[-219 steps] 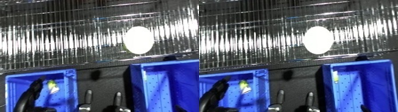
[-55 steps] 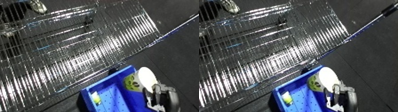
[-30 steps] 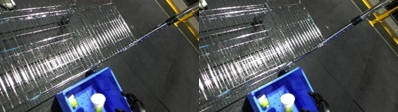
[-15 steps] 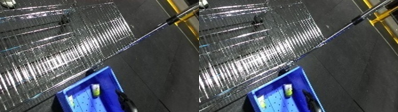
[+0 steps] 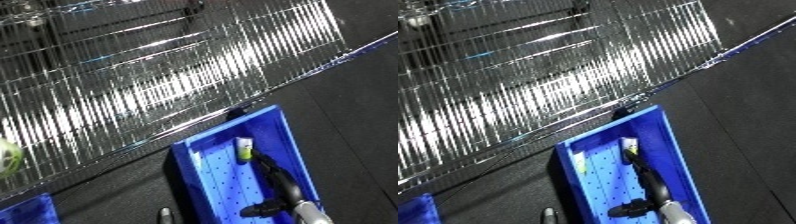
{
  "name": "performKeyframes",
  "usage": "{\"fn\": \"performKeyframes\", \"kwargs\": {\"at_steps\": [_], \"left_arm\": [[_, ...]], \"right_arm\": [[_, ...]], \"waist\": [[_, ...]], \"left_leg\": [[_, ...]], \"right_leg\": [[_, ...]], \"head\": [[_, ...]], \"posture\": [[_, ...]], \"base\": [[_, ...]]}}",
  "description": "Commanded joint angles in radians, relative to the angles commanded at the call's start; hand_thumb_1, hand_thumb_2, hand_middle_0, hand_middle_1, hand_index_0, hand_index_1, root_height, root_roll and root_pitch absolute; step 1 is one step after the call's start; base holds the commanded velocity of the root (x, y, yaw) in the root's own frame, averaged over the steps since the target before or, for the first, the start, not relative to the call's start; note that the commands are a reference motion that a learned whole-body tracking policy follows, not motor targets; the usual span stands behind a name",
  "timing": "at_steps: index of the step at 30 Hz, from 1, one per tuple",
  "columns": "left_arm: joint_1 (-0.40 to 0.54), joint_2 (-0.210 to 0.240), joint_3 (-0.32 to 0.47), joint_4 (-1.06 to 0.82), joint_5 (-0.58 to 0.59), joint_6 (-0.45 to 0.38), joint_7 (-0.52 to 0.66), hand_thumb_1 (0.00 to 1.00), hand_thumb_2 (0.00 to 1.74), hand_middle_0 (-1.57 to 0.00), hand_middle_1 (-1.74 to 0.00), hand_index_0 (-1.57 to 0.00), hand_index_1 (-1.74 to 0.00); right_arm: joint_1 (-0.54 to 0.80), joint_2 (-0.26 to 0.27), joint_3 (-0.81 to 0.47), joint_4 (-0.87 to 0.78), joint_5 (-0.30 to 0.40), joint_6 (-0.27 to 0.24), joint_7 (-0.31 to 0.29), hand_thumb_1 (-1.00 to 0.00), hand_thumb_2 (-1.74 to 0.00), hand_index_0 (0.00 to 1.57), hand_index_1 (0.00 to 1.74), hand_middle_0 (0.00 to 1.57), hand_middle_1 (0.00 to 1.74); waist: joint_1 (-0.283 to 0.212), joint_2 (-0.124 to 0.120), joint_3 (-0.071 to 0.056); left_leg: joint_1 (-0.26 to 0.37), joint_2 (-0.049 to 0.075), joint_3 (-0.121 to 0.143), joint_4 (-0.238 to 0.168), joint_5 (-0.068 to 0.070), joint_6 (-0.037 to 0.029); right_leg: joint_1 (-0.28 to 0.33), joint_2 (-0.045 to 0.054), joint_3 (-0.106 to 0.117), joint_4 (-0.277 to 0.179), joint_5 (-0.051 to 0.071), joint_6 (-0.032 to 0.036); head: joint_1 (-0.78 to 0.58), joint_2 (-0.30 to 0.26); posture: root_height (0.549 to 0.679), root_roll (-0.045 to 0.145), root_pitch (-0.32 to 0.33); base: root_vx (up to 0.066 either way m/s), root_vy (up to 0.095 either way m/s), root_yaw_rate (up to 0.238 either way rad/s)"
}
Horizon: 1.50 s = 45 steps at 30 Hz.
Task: Pick up the object and place it into the box
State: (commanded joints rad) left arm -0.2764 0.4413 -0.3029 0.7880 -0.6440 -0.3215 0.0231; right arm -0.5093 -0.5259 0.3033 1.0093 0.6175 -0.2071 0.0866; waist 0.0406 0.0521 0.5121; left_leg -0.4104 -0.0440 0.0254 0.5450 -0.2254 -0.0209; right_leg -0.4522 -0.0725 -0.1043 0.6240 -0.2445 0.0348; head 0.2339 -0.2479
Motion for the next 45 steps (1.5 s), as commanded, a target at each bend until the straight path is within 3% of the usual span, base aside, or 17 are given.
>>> {"fn": "performKeyframes", "kwargs": {"at_steps": [5,12,21,28,37,45], "left_arm": [[-0.028,0.016,0.006,0.013,0.004,0.016,-0.024,0.00,0.00,0.00,0.00,0.00,0.00],[-0.041,0.036,0.001,0.002,0.005,0.022,-0.056,0.00,0.00,0.00,0.00,0.00,0.00],[-0.017,0.036,0.005,-0.050,-0.045,-0.020,-0.091,0.00,0.00,0.00,0.00,0.00,0.00],[0.013,0.050,0.003,-0.135,-0.043,-0.049,-0.096,0.00,0.00,0.00,0.00,0.00,0.00],[0.055,0.100,0.018,-0.293,-0.063,-0.063,-0.128,0.00,0.00,0.00,0.00,0.00,0.00],[0.102,0.164,0.056,-0.555,-0.095,-0.111,-0.145,0.00,0.00,0.00,0.00,0.00,0.00]], "right_arm": [[-0.011,0.014,0.012,0.002,0.003,0.030,0.008,0.00,0.00,0.00,0.00,0.00,0.00],[0.002,0.031,0.017,-0.003,0.031,0.059,-0.014,0.00,0.00,0.00,0.00,0.00,0.00],[0.035,0.041,0.026,0.019,0.043,0.074,-0.029,0.00,0.00,0.00,0.00,0.00,0.00],[0.058,0.056,0.029,0.047,0.064,0.053,-0.015,0.00,0.00,0.00,0.00,0.00,0.00],[0.099,0.072,0.028,0.062,0.098,0.042,-0.007,0.00,0.00,0.00,0.00,0.00,0.00],[0.152,0.071,0.010,0.084,0.147,0.009,0.005,0.00,0.00,0.00,0.00,0.00,0.00]], "waist": [[0.017,-0.005,-0.005],[0.040,-0.010,-0.005],[0.074,-0.019,-0.002],[0.112,-0.047,0.007],[0.153,-0.070,0.008],[0.189,-0.071,0.008]], "left_leg": [[-0.007,0.004,-0.014,-0.014,0.020,-0.0021],[-0.018,0.001,-0.029,-0.008,0.027,-0.0011],[-0.043,-0.010,-0.049,0.038,0.012,0.0028],[-0.067,-0.011,-0.064,0.078,-0.005,0.0082],[-0.070,-0.015,-0.082,0.070,-0.011,0.0094],[-0.078,-0.024,-0.099,0.062,-0.016,0.0100]], "right_leg": [[-0.002,-0.0047,-0.013,0.011,-0.005,0.0041],[-0.005,-0.0176,-0.032,0.019,-0.002,0.0111],[-0.003,-0.0291,-0.048,0.026,0.001,0.0145],[-0.005,-0.0350,-0.071,0.064,-0.014,0.0125],[0.003,-0.0475,-0.095,0.071,-0.023,0.0151],[0.009,-0.0628,-0.118,0.065,-0.026,0.0162]], "head": [[-0.109,0.018],[-0.215,0.049],[-0.391,0.052],[-0.450,0.035],[-0.463,0.022],[-0.387,0.017]], "posture": [[0.649,0.057,0.070],[0.649,0.055,0.068],[0.648,0.055,0.061],[0.645,0.043,0.055],[0.645,0.036,0.058],[0.646,0.034,0.066]], "base": [[0.012,-0.041,0.152],[0.011,-0.053,0.264],[0.019,0.003,0.161],[0.026,-0.020,0.112],[0.032,-0.010,0.103],[0.015,-0.019,0.125]]}}
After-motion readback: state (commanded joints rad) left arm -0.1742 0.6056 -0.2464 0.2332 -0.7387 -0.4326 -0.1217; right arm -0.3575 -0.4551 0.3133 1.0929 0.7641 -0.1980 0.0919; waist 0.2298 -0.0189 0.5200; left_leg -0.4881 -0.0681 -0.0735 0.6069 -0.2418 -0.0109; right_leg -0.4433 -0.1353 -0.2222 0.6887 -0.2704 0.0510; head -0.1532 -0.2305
